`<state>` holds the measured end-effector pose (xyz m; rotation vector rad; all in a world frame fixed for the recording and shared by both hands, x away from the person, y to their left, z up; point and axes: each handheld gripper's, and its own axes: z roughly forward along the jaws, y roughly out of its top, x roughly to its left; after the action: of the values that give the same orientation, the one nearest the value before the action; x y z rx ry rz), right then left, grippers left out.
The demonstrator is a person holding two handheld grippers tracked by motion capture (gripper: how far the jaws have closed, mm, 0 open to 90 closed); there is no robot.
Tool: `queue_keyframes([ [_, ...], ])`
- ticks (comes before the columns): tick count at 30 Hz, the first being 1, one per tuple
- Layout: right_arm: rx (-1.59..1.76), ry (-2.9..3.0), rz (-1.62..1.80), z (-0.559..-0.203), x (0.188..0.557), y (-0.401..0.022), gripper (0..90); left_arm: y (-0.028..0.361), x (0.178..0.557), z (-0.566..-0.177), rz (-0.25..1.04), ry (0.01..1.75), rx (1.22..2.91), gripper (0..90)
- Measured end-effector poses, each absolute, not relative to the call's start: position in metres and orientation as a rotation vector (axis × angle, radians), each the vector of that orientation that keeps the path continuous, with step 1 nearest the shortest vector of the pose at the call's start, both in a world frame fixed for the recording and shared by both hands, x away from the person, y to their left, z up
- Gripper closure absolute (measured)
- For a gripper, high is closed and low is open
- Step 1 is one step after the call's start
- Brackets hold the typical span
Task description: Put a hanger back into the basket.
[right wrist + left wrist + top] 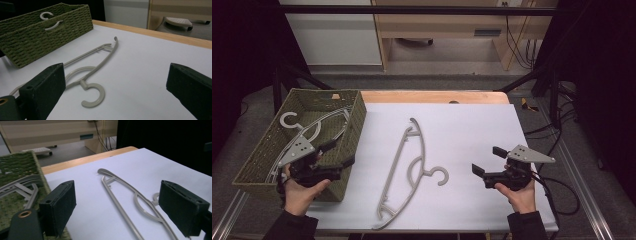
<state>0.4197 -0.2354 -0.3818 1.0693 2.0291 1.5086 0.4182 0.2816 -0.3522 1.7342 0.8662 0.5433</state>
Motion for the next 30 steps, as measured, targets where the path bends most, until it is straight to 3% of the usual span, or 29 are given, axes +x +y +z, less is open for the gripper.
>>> queue_keyframes([
  [9, 1.075, 2.040, 1.558, -0.385, 0.418, -0.204, 1.9, 0.268, 0.410, -0.378, 0.495, 0.870, 1.779, 12.2],
  [30, 1.033, 2.243, 1.454, -0.415, 0.419, -0.126, 4.8, 0.265, 0.408, -0.377, 0.489, 0.836, 1.787, 8.6],
])
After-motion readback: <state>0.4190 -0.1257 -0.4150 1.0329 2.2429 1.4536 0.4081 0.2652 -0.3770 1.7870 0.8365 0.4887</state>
